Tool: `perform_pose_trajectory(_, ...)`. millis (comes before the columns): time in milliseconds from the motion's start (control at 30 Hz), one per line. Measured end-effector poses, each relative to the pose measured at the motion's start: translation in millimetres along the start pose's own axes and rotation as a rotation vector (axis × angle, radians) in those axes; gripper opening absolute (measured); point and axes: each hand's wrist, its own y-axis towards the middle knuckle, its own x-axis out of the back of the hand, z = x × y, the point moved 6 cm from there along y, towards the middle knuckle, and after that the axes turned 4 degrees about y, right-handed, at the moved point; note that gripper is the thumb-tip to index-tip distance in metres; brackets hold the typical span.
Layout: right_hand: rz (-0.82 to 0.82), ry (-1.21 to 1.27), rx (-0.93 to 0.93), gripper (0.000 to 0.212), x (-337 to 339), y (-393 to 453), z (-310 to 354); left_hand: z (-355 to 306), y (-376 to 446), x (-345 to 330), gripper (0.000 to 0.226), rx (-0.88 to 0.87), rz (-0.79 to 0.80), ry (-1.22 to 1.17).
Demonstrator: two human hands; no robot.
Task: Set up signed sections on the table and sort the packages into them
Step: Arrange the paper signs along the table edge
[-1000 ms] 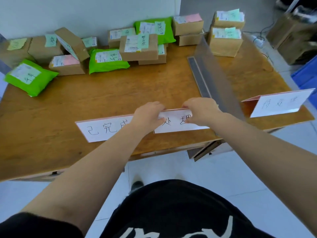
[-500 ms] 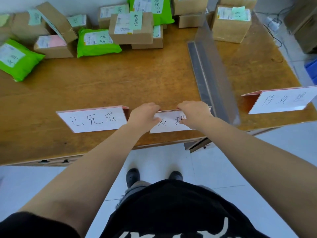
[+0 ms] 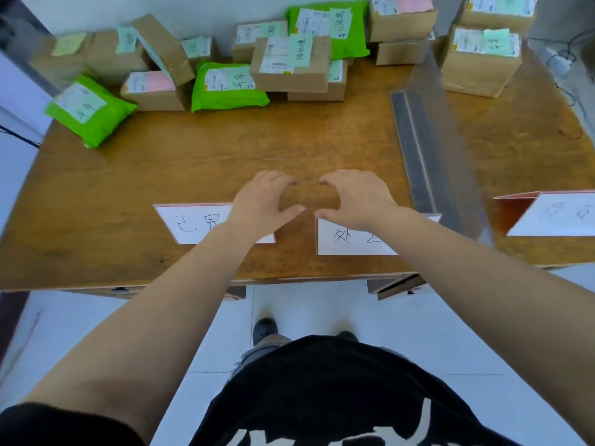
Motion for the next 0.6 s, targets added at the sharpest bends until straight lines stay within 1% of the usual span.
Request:
perform_pose_trajectory(133, 0.027, 0.062, 0.084, 0.060, -6.5, 30.0, 62.3, 61.8, -21.6, 23.7, 0.052, 0.085, -0.022, -0.016)
perform_pose_trajectory(200, 0.067, 0.048, 0.116, 0.060, -17.3, 45.7, 91.8, 92.3, -32.7, 26.4, 0.051, 0.125, 0.007, 0.007)
perform_pose_trajectory(300, 0.130, -0.009, 0.109, 0.059, -38.0, 67.8, 124.6, 127.9, -44.4, 22.3, 0.049, 0.153, 0.075, 0.030)
perform_pose_trajectory(400, 0.188, -0.060, 0.077, 0.056, -59.6, 86.3, 148.0, 153.4, -49.4, 19.3, 0.046, 0.143, 0.097, 0.044)
perform_pose_trajectory(533, 0.237, -0.094, -0.013, 0.034, -82.6, 103.5, 163.1, 177.2, -49.6, 14.9, 0.039, 0.087, 0.125, 0.032)
perform_pose_trajectory(600, 0.237, -0.083, -0.061, 0.027, -87.1, 106.1, 164.0, 185.7, -50.0, 11.7, 0.036, 0.060, 0.129, 0.019)
